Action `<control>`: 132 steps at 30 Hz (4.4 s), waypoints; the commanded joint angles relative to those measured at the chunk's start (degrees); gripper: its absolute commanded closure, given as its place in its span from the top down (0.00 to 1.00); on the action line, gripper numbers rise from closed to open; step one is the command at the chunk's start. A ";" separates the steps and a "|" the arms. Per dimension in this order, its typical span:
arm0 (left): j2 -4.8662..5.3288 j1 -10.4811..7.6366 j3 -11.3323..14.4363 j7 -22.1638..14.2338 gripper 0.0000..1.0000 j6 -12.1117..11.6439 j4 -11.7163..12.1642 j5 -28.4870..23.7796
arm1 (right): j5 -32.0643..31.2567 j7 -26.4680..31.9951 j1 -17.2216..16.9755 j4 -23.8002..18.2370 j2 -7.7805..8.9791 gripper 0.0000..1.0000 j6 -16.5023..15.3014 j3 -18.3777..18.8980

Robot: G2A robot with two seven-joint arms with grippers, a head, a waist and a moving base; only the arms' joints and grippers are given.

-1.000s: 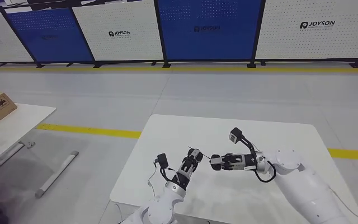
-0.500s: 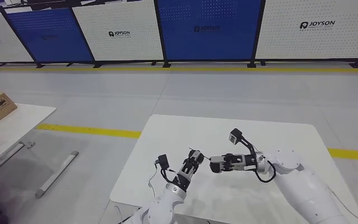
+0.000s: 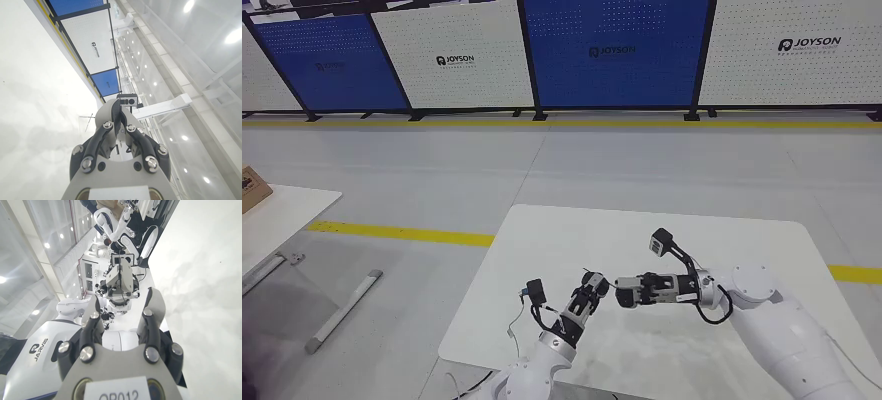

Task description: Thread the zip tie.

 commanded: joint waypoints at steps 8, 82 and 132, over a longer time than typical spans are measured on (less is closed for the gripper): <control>-0.52 0.05 -0.50 0.29 0.00 -0.03 0.17 0.13 | 0.06 0.73 -0.02 1.19 -0.30 0.00 -0.52 0.67; -1.13 1.95 -5.59 -12.47 0.00 -1.47 0.46 -0.41 | -2.17 0.78 -1.67 -1.80 0.08 0.00 2.25 2.66; -1.28 4.02 -8.14 -16.63 0.14 -3.07 -0.77 0.70 | -2.17 0.78 -1.67 -1.80 0.08 0.00 2.25 2.66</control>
